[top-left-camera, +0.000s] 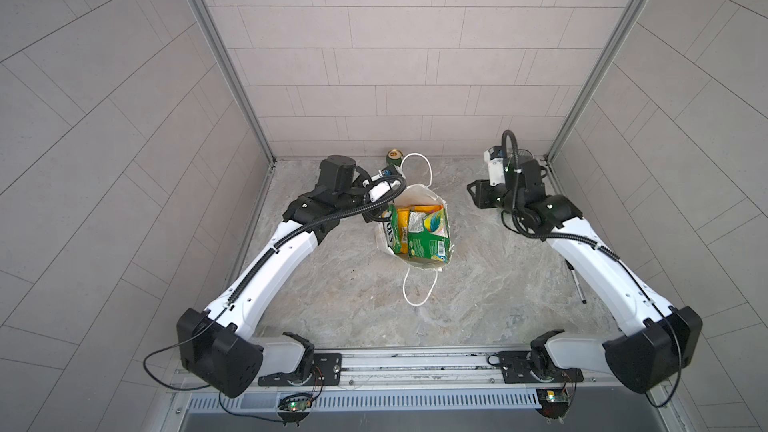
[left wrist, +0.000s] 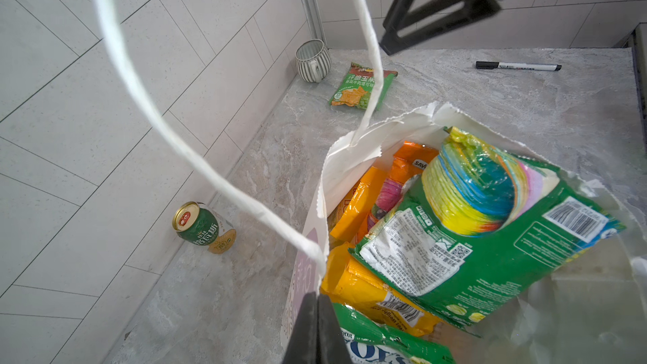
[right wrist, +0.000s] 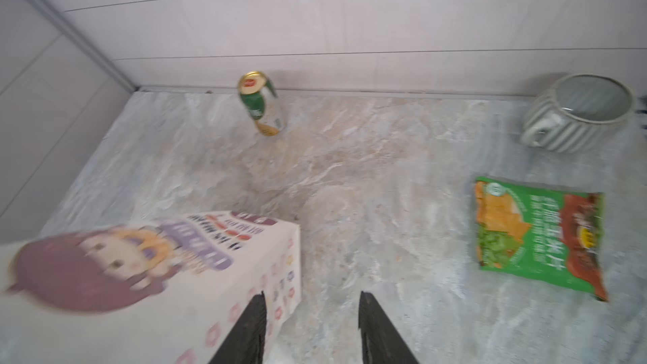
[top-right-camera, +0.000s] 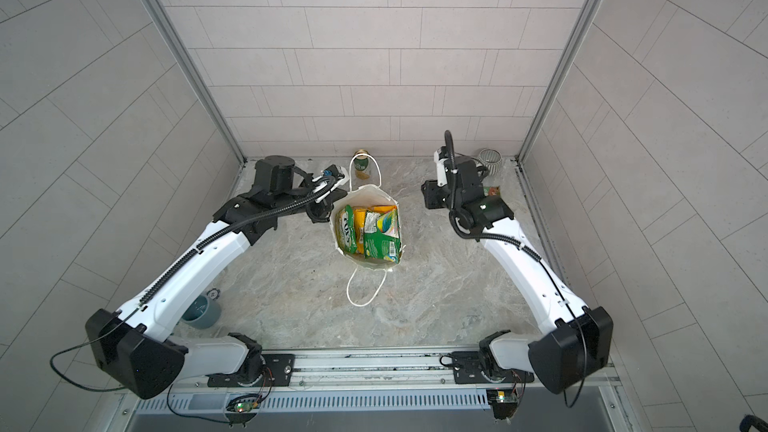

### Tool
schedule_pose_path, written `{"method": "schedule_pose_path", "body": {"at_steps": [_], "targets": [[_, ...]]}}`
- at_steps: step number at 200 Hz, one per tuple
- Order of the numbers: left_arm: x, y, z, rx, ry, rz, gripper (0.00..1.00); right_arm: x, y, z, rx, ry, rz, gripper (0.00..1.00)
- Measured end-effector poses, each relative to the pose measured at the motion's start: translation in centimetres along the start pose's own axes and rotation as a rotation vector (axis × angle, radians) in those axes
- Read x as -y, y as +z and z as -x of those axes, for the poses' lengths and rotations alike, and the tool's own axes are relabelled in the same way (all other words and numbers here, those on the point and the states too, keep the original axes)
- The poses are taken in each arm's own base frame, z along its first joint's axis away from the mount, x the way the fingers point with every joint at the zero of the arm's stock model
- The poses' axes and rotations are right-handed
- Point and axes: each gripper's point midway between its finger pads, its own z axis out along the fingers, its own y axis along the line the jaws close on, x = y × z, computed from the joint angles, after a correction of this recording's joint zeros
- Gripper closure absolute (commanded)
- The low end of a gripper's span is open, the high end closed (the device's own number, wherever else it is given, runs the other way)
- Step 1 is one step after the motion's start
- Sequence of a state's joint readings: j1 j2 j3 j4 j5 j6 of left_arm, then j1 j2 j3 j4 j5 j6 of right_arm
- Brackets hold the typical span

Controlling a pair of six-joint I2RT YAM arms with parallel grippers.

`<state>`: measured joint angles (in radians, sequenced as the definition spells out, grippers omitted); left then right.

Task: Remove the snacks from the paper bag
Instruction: 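Move the right gripper back over the bag opening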

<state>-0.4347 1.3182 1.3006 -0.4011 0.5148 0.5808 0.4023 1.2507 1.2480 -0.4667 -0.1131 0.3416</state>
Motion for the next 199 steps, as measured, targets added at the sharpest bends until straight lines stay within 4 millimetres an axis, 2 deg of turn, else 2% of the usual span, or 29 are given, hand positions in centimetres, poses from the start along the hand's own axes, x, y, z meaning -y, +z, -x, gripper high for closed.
{"method": "schedule_pose_path", "body": {"at_steps": [14, 30, 68, 107, 154, 176, 199], "targets": [[0.0, 0.0, 0.0, -0.001, -0.001, -0.002, 1.0, -2.9, -1.2, -0.9, 0.013, -0.035, 0.069, 0.59], [0.0, 0.0, 0.0, 0.0, -0.001, -0.002, 1.0, -4.8, -2.8, -1.3, 0.032, -0.062, 0.123, 0.59], [0.1, 0.1, 0.0, 0.005, -0.001, -0.009, 1.0, -6.4, -5.5, -1.6, 0.065, -0.084, 0.197, 0.59], [0.3, 0.1, 0.2, 0.013, -0.004, -0.016, 1.0, -7.3, -5.1, -3.6, -0.008, -0.105, 0.249, 0.6], [0.3, 0.1, 0.2, 0.013, -0.006, -0.016, 1.0, -10.4, -4.7, -6.2, -0.085, -0.157, 0.333, 0.59], [0.3, 0.1, 0.2, 0.013, -0.006, -0.016, 1.0, -11.9, -4.8, -6.5, -0.091, -0.205, 0.352, 0.56], [0.3, 0.1, 0.2, 0.014, -0.006, -0.016, 1.0, -13.1, -4.5, -5.6, -0.078, -0.243, 0.348, 0.5]]}}
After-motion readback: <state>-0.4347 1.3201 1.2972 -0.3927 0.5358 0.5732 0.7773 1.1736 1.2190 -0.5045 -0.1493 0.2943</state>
